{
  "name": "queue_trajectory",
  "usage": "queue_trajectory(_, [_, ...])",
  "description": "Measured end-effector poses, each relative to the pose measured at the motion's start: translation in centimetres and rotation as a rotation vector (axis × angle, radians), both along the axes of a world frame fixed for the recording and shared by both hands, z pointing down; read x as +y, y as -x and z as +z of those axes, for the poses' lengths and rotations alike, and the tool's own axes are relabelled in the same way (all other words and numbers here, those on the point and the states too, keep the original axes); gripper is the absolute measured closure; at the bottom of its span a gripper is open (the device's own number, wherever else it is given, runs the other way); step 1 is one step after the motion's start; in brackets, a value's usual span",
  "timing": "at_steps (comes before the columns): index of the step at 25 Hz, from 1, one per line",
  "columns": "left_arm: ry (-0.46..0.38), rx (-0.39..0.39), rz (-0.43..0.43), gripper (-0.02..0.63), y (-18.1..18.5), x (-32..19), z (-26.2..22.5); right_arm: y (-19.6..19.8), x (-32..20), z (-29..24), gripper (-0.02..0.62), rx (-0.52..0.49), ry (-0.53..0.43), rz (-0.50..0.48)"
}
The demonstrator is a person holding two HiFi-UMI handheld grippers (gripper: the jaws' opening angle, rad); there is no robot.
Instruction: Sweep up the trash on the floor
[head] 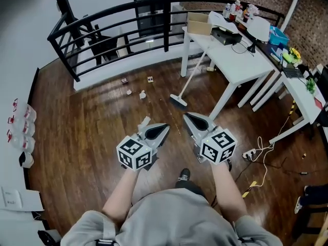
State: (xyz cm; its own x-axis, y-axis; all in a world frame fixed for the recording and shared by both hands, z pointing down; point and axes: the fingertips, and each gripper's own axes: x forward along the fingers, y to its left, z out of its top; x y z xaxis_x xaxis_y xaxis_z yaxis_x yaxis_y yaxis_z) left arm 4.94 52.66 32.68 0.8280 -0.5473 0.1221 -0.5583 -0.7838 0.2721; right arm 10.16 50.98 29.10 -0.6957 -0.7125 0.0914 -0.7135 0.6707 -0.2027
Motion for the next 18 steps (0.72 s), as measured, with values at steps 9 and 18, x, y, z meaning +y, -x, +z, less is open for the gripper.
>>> queue_trajectory(9, [0.009, -0.039, -0.107, 0.601, -5.6, -9.6, -0.2, -5.9, -9.4, 0.8, 0.595, -0.038, 0.046, -0.077])
queue_trajectory(18, [0.014, -0.021, -0.138, 0.601, -6.8, -19.4, 0.9, -7.5, -19.1, 2.9, 0.595, -0.024, 0.093, -0.075])
